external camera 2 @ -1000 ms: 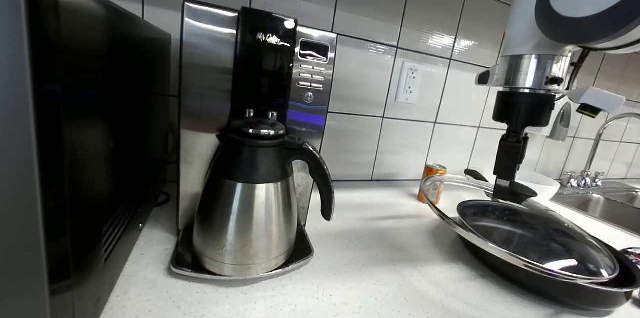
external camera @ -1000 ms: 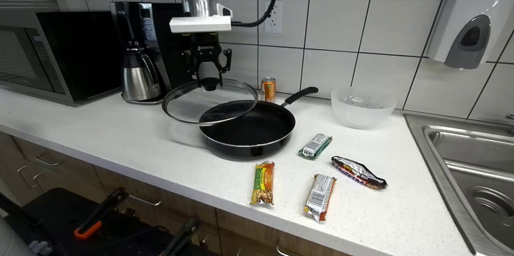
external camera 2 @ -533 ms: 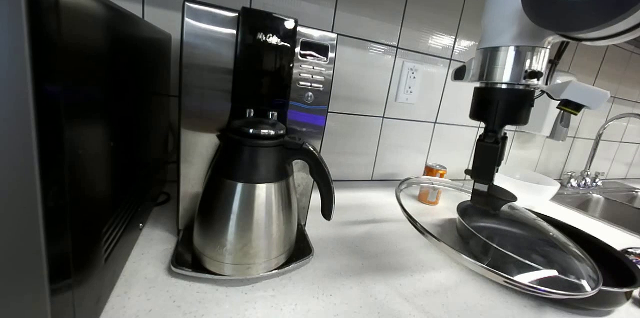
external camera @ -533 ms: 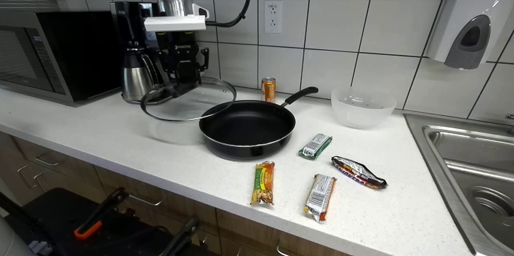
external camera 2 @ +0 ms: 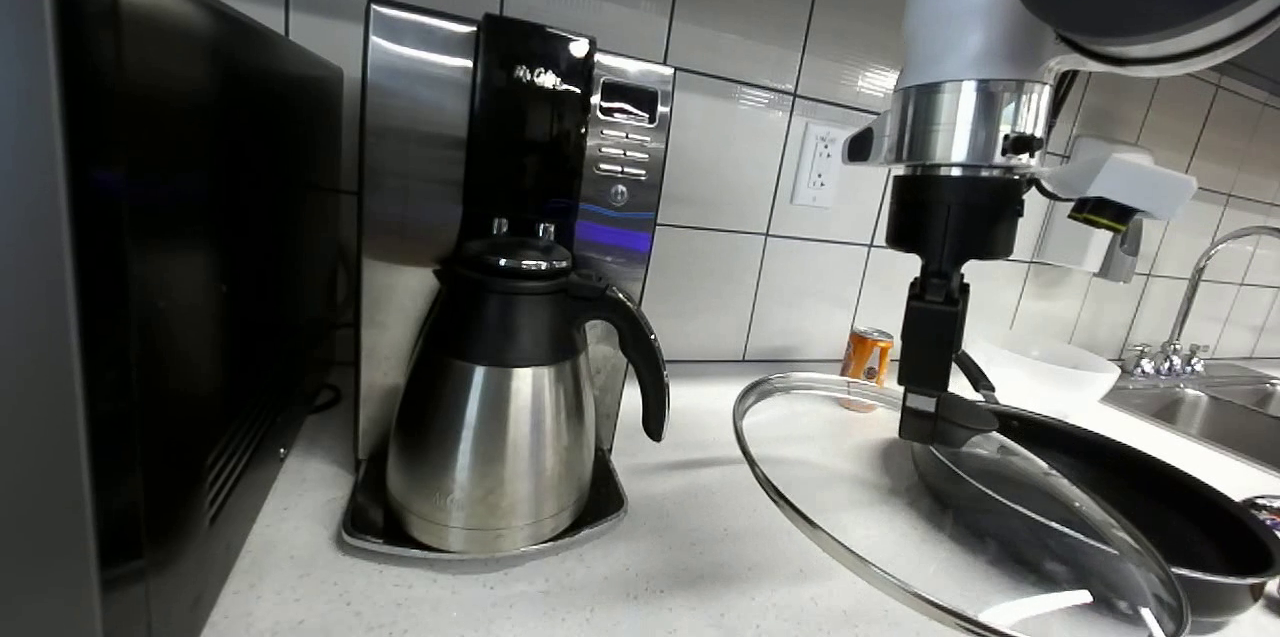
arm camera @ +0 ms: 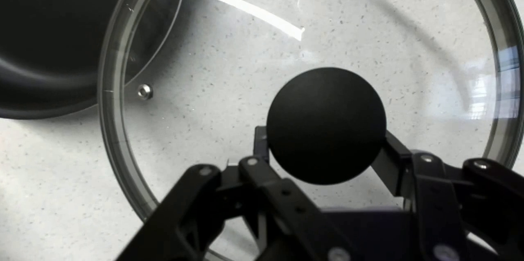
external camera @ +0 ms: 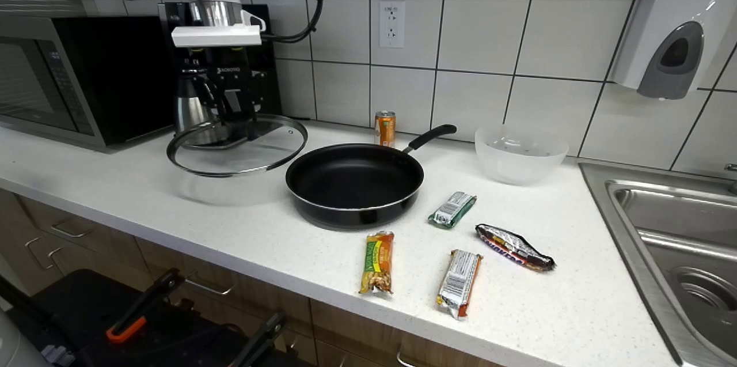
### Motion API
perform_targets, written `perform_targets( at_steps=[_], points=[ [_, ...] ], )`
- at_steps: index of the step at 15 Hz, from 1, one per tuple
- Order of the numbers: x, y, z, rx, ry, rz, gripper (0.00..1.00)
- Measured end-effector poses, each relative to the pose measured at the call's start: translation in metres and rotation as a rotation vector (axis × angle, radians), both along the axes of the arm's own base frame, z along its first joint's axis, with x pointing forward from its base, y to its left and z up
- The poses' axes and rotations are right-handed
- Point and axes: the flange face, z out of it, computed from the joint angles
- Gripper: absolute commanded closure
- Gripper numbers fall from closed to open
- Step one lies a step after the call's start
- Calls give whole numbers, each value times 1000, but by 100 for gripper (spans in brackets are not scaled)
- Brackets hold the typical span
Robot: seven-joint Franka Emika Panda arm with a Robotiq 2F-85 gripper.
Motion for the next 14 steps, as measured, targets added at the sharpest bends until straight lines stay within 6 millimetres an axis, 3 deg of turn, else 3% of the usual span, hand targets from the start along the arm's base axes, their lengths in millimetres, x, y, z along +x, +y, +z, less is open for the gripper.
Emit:
perform_targets(
  at_steps=[7,14],
  points=[
    [-1,35,-25,-3,55,61,63],
    [10,47,-51,-5,97,75,63]
  ],
)
